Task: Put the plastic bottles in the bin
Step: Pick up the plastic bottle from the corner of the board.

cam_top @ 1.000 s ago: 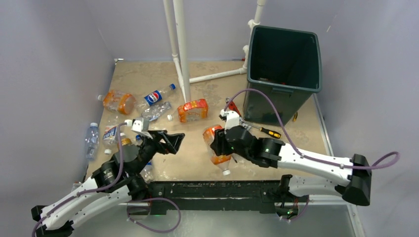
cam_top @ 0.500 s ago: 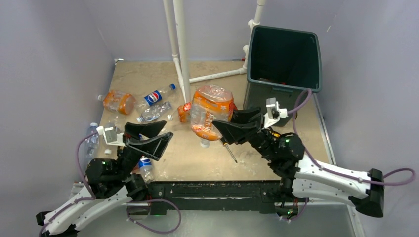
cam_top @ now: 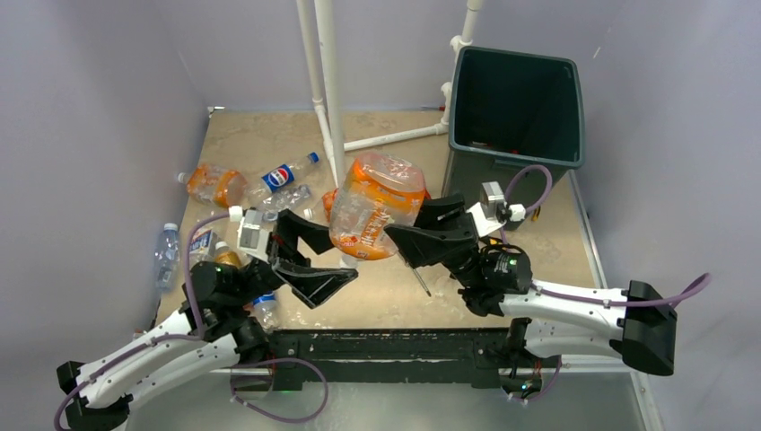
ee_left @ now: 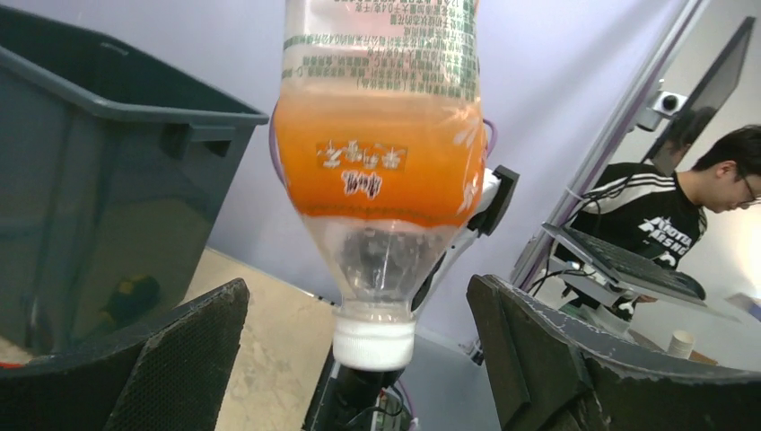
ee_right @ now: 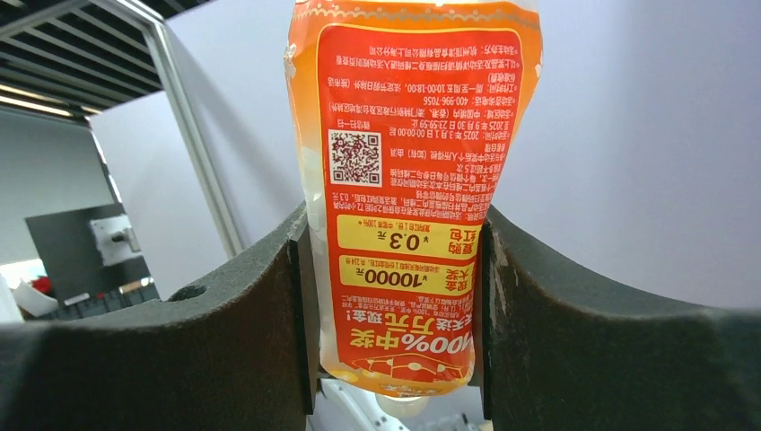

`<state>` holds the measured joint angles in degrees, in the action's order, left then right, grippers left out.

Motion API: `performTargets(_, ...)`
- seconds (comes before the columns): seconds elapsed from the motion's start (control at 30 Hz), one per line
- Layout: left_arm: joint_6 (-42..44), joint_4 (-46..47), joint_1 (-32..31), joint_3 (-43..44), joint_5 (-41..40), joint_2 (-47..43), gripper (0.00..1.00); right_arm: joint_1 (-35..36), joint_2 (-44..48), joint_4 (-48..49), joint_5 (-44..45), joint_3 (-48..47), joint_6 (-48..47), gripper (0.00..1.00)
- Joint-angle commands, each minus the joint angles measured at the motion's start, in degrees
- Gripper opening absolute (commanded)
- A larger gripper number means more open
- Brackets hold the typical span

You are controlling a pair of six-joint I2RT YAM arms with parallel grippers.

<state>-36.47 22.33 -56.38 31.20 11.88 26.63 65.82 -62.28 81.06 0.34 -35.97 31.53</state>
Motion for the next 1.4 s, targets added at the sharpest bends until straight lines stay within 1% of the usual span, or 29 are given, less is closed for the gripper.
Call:
performTargets(0.0,-0.51,4.27,-0.06,0.41,2.82,-1.84,0.91,-0.17,1.04,7.76,-1.66,0.46,2.48,0.36)
performTargets(0.13,-0.89,5.81,-0.05,-0.26,2.87,-1.8,0.74,-0.17,0.92,7.68,-1.94,0.24,2.67,0.35)
performTargets(0.17,-1.22,6.58,-0.05,-0.2,3.13,-1.38,0.71,-0.17,0.69,7.68,-2.07,0.06,2.81,0.35)
performTargets(0.23,-1.69,7.64,-0.1,0.45,3.8,-0.1,0.7,-0.17,0.17,8.27,-2.33,-0.03,3.07,0.35)
performTargets(0.37,-2.78,8.52,-0.05,1.21,5.91,2.62,0.72,-0.17,-0.82,10.58,-2.14,0.48,3.89,0.35)
performTargets(0.43,-3.76,9.53,-0.06,0.87,6.48,3.66,0.69,-0.17,-1.19,11.57,-2.01,1.04,4.58,0.35)
performTargets(0.5,-4.49,9.82,-0.05,0.77,7.14,4.39,0.64,-0.17,-1.26,12.32,-2.13,1.44,5.04,0.35)
performTargets(0.6,-5.15,9.7,-0.05,0.71,7.8,4.83,0.53,-0.17,-1.26,12.13,-1.77,1.92,5.59,0.35)
performTargets(0.83,-5.37,9.95,-0.05,0.91,7.78,4.91,0.24,-0.17,-1.29,11.29,-1.85,1.82,5.99,0.35)
performTargets(0.93,-5.46,9.83,-0.1,1.18,7.97,5.22,0.0,-0.09,-1.51,11.16,-2.16,1.75,6.31,0.36)
performTargets(1.13,-5.86,7.8,-0.05,1.28,7.16,3.67,0.0,-0.17,-0.13,8.52,-2.51,2.46,6.02,0.36)
performTargets(1.23,-5.47,6.33,-0.09,1.23,5.44,2.27,0.0,-0.17,0.82,6.33,-2.98,2.44,5.48,0.39)
performTargets(1.27,-5.41,5.75,-0.05,1.3,4.64,1.85,0.0,-0.12,1.23,5.4,-3.24,2.47,5.28,0.4)
performTargets(1.33,-5.26,4.59,-0.05,1.4,2.82,1.08,0.0,-0.17,2.56,2.56,-3.18,2.48,4.96,0.48)
performTargets(1.37,-5.06,4.26,-0.05,1.47,2.15,0.79,0.0,-0.17,3.32,0.87,-3.01,2.36,4.76,0.51)
